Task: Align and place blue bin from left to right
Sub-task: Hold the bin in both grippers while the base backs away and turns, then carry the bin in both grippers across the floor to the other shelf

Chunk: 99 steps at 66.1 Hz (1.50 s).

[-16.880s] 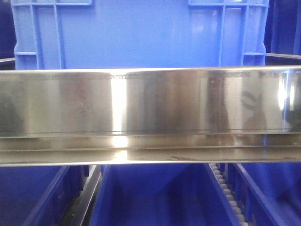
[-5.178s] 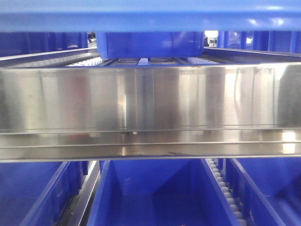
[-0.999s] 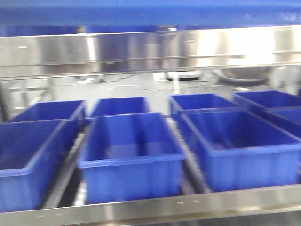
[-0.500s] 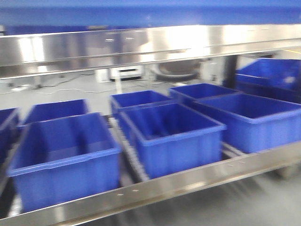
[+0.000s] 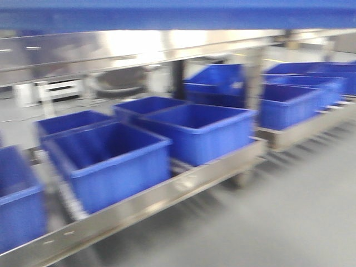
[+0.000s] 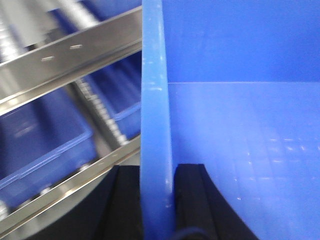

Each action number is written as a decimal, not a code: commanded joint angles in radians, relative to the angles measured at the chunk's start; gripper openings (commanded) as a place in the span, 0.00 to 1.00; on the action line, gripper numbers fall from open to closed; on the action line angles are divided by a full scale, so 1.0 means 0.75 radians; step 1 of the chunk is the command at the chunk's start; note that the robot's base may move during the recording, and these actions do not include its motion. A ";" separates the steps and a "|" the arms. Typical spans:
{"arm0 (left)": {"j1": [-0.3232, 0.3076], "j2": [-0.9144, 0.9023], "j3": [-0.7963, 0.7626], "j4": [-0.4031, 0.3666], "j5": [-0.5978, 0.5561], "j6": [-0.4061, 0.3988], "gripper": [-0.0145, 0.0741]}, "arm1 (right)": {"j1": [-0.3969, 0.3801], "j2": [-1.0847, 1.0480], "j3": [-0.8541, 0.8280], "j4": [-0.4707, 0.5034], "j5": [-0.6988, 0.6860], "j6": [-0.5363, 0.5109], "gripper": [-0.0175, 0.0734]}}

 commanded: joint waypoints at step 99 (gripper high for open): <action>-0.026 -0.008 -0.013 -0.012 -0.173 -0.003 0.04 | 0.017 -0.004 -0.013 -0.007 -0.177 0.006 0.12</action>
